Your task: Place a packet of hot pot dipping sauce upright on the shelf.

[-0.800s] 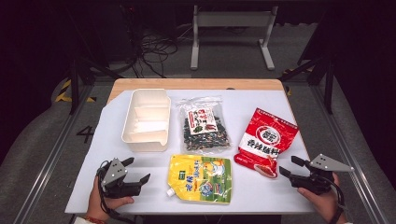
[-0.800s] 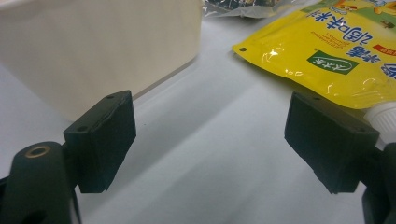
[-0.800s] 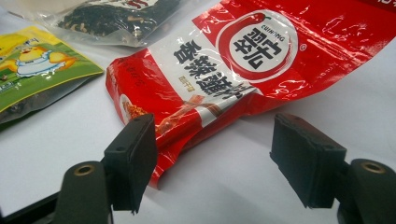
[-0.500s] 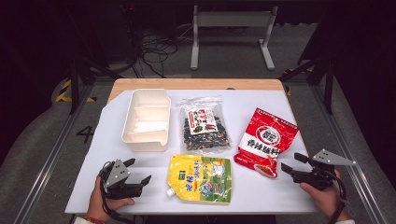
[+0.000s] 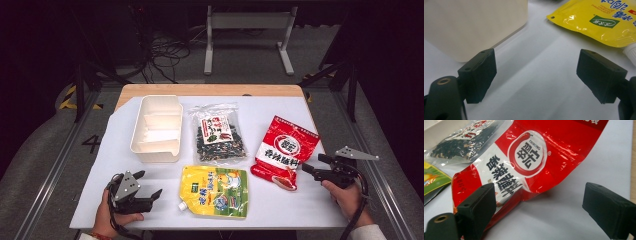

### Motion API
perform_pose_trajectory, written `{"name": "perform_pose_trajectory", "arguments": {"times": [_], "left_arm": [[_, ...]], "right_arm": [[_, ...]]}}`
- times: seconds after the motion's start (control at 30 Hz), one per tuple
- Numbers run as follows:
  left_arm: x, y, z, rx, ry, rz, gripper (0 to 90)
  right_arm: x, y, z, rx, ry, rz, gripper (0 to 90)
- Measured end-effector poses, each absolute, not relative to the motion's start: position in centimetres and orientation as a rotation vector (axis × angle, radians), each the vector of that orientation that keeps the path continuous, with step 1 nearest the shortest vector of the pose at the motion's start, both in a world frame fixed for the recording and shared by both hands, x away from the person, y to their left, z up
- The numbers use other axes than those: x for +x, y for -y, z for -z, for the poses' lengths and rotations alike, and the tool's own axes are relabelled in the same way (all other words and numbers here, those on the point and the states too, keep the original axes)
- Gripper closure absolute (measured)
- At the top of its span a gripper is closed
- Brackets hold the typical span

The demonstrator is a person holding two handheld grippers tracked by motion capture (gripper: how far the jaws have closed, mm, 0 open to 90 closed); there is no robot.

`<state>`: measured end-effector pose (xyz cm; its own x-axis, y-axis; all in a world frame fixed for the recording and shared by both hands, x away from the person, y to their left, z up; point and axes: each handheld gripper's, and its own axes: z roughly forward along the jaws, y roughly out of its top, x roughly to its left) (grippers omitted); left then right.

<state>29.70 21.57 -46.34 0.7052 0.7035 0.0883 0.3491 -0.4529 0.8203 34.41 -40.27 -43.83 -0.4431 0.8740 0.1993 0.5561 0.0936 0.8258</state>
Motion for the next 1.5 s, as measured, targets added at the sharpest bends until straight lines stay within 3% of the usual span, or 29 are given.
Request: {"name": "perform_pose_trajectory", "arguments": {"times": [0.4, 0.6, 0.77, 1.17, 1.33, 1.5], "left_arm": [[29.8, -21.4, 46.5, 2.089, -0.796, -0.536, 17.0], [29.8, -21.5, 46.5, 2.086, -0.792, -0.539, 17.0], [29.8, -21.7, 46.5, 2.079, -0.805, -0.52, 17.0], [29.9, -21.6, 46.6, 2.093, -0.804, -0.525, 17.1], [29.8, -21.6, 46.5, 2.086, -0.803, -0.52, 17.1], [29.8, -21.8, 46.5, 2.079, -0.809, -0.521, 17.2]], "right_arm": [[37.4, 39.9, 44.6, 1.496, -2.068, -1.342, 11.0], [38.7, 38.6, 44.9, 1.503, -2.117, -1.362, 14.9], [38.6, 37.2, 45.0, 1.437, -2.189, -1.331, 23.2], [37.9, 36.9, 44.7, 1.35, -2.223, -1.296, 74.2], [37.4, 36.4, 44.3, 1.286, -2.226, -1.266, 83.3], [36.6, 36.2, 43.2, 1.223, -2.19, -1.308, 84.8]]}}
